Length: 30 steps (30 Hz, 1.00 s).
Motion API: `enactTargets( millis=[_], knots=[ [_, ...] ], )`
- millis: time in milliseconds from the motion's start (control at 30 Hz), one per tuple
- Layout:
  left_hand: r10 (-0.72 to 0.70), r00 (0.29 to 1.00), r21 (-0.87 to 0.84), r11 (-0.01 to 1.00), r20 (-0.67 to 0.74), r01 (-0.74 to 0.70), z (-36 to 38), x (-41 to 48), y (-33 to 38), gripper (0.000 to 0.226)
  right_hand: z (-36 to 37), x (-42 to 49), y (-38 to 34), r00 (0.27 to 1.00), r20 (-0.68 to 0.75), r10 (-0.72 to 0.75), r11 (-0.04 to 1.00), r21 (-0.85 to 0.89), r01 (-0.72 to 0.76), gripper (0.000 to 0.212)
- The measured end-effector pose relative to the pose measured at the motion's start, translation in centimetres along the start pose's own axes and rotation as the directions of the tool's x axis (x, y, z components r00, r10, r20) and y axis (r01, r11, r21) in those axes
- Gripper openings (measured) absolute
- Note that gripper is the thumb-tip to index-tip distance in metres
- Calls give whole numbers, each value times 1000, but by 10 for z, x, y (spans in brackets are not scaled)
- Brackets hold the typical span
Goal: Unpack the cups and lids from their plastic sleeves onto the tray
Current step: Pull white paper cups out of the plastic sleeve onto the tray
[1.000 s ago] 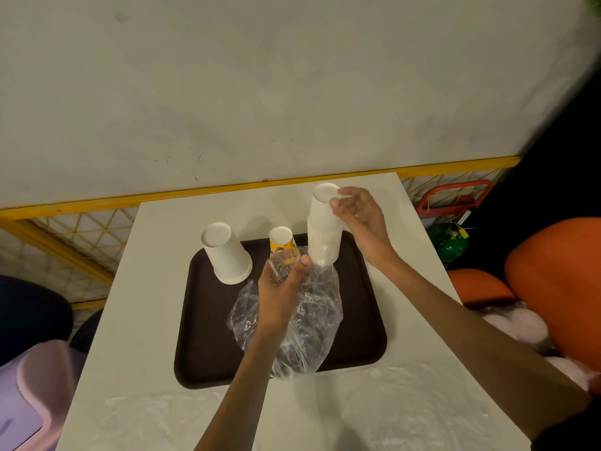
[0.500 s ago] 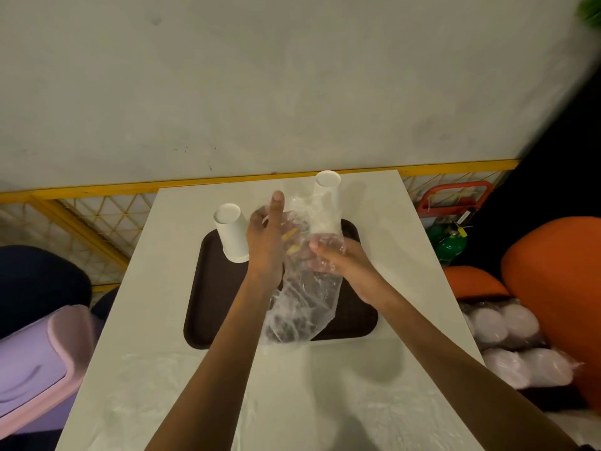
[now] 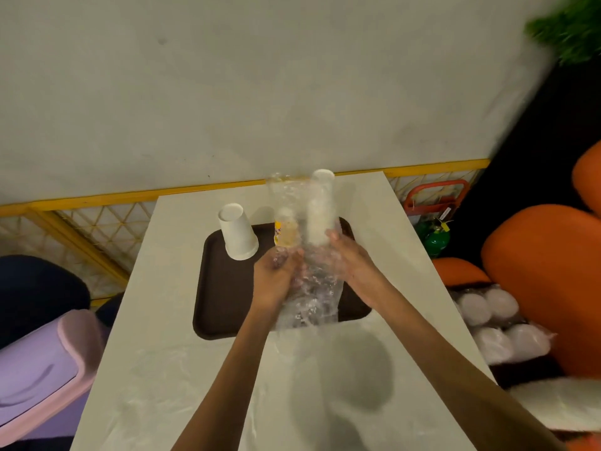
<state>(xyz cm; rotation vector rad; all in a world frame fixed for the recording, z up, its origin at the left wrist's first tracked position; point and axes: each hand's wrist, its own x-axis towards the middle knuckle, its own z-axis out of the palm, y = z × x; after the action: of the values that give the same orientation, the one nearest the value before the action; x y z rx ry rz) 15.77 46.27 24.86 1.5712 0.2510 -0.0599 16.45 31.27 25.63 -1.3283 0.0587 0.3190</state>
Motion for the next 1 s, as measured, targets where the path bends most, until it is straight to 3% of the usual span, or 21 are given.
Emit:
enactTargets(
  millis=[67, 133, 300, 433, 533, 600, 667, 767, 900, 1000],
  knots=[
    [0, 997, 3, 1000, -77, 0, -4, -3, 4, 13, 11, -20, 17, 1000, -5, 10, 999, -46, -10, 49],
    [34, 997, 6, 999, -67, -33, -10, -12, 10, 21, 22, -37, 30, 998, -55, -4, 1000, -13, 3, 42],
    [-2, 982, 32, 999, 191, -4, -33, -36, 12, 55, 42, -50, 35, 964, -266, -2, 996, 85, 25, 31],
    [-84, 947, 164, 986, 310, 33, -58, -63, -10, 35, 44, -52, 38, 936, -344, 73, 986, 169, -15, 37],
    [-13, 962, 202, 978, 274, -44, -73, -70, -31, 19, 49, -56, 45, 934, -331, 134, 978, 197, -70, 39],
    [50, 972, 174, 980, 231, -92, -75, -69, -36, 12, 56, -60, 50, 947, -273, 168, 976, 181, -121, 60],
    [91, 982, 205, 971, 168, -125, -76, -68, -35, 25, 66, -65, 55, 954, -224, 200, 974, 153, -168, 71],
    [117, 992, 261, 957, 44, -125, -75, -62, -31, 35, 80, -73, 66, 946, -219, 238, 971, 86, -224, 71],
    [90, 995, 303, 948, 50, -101, -71, -54, -24, 27, 84, -74, 83, 942, -235, 238, 970, 101, -220, 48],
    [11, 991, 166, 986, 131, -33, -75, -61, -17, 30, 80, -67, 83, 935, -223, 276, 946, 237, -222, 33]
  ],
)
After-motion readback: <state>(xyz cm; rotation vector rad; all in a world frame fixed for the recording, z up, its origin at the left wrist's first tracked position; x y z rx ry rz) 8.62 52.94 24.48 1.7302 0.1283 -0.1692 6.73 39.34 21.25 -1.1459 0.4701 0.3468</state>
